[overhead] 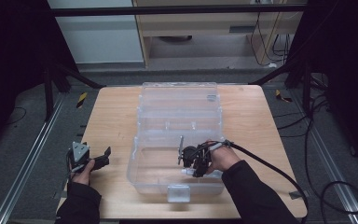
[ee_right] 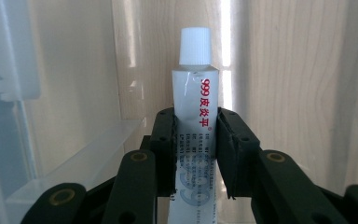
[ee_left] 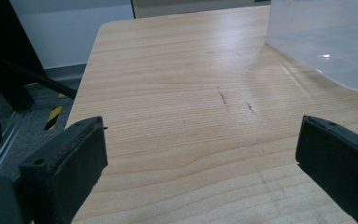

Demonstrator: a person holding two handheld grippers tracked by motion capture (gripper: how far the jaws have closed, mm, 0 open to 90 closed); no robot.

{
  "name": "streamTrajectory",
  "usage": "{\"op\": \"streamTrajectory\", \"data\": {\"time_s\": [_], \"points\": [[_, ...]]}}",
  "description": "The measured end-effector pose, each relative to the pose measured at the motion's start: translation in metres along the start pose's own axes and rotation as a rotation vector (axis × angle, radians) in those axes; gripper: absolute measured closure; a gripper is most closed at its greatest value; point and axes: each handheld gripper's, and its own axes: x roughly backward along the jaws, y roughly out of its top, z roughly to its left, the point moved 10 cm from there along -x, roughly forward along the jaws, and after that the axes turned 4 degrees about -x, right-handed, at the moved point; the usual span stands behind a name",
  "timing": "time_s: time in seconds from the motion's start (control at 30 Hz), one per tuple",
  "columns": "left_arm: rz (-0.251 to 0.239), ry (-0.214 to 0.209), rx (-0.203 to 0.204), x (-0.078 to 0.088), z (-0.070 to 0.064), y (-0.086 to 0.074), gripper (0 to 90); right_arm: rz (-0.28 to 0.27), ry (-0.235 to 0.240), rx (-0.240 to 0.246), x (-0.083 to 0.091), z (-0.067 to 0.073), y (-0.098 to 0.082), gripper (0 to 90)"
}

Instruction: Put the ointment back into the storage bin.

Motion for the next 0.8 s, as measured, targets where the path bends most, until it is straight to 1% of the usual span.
{"op": "streamTrajectory", "data": {"time_s": [0.1, 0.13, 0.23, 0.27, 0.33, 0.4, 0.57, 0.8], "points": [[0.000, 0.001, 0.001, 0.000, 0.000, 0.000, 1.5, 0.009, -0.003, 0.002, -0.004, -0.001, -0.001, 69.3], [0.000, 0.000, 0.000, 0.000, 0.000, 0.000, 1.5, 0.011, 0.000, 0.009, -0.006, -0.001, -0.002, 69.3], [0.000, 0.000, 0.000, 0.000, 0.000, 0.000, 1.5, 0.017, 0.000, 0.007, -0.009, -0.002, -0.002, 69.2], [0.000, 0.000, 0.000, 0.000, 0.000, 0.000, 1.5, 0.020, 0.001, -0.001, -0.010, -0.001, -0.002, 69.2], [0.000, 0.000, 0.001, 0.000, 0.000, 0.000, 1.5, 0.017, 0.001, 0.007, -0.013, -0.002, -0.002, 69.2], [0.000, 0.000, 0.001, 0.000, 0.000, 0.000, 1.5, 0.025, 0.003, -0.002, -0.014, -0.002, -0.002, 69.2], [0.000, 0.001, 0.001, 0.000, 0.000, 0.000, 1.5, 0.041, 0.005, 0.006, -0.021, -0.003, -0.003, 69.2], [0.000, 0.000, 0.001, 0.000, 0.000, 0.000, 1.5, 0.054, 0.010, -0.011, -0.025, -0.004, -0.006, 69.0]]}}
